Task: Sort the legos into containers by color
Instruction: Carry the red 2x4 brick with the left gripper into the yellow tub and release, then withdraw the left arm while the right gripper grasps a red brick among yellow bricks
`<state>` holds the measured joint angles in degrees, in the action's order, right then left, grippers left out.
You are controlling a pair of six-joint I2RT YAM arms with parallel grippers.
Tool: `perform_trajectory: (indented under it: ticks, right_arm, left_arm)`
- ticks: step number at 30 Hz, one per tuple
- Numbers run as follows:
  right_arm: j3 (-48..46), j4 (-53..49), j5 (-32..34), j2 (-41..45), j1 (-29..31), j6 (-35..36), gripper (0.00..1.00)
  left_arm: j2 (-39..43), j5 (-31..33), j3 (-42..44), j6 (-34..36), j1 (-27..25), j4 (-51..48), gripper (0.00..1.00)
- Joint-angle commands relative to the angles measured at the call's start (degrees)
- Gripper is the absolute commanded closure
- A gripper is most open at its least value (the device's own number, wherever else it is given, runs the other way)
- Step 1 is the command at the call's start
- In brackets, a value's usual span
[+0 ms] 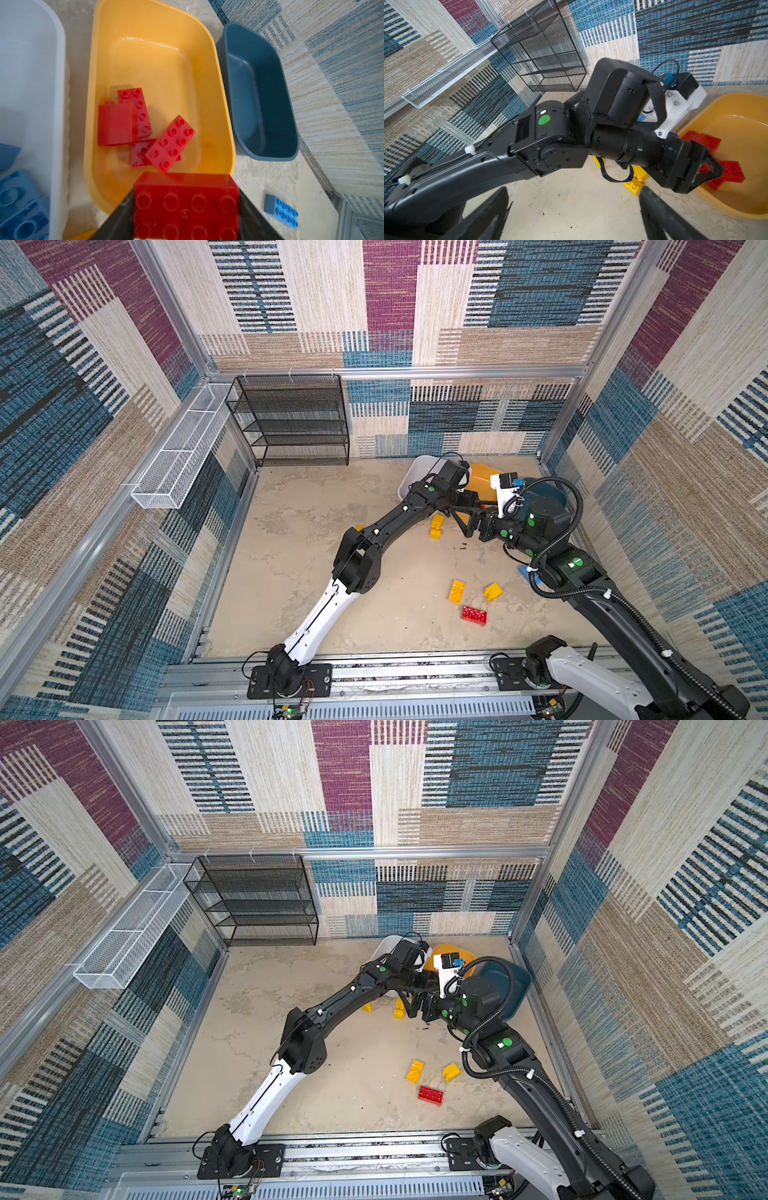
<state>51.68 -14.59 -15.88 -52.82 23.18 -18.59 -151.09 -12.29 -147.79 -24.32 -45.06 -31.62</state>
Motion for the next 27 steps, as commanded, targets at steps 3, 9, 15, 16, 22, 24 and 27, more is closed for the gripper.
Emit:
perform_trajectory:
  ticks: [3,9,15,16,22,24,27]
  right_arm:
    - [0.5,-1.9,0.9,0.5,0.0,-0.2,0.02]
    - [2.2,-6.3,4.6,1.0,0.0,1.2,0.01]
    - [4.0,-11.9,8.4,1.8,0.0,0.5,0.01]
    - [4.6,-13.5,9.8,1.8,0.0,0.6,0.01]
    - [4.0,-23.6,15.3,-3.2,0.0,-0.8,0.03]
    - [0.5,-23.6,13.5,-3.4,0.1,-2.6,0.05]
    - [-3.9,-23.9,15.2,-1.7,1.1,-6.5,0.1]
  left_arm:
    - [-1.5,-0.4,-3.7,-3.5,0.5,2.7,0.32]
    - [0.9,-0.1,-3.2,-3.1,0.9,2.8,0.14]
    - [10.1,1.2,8.6,-2.1,1.8,4.2,0.12]
    - [13.1,1.6,13.1,-2.1,2.0,5.6,0.12]
    - [38.3,7.3,53.9,-4.6,2.3,26.3,0.15]
    - [46.3,9.9,65.5,-5.9,2.3,31.1,0.15]
    - [55.8,11.6,78.8,-7.8,2.2,35.1,0.16]
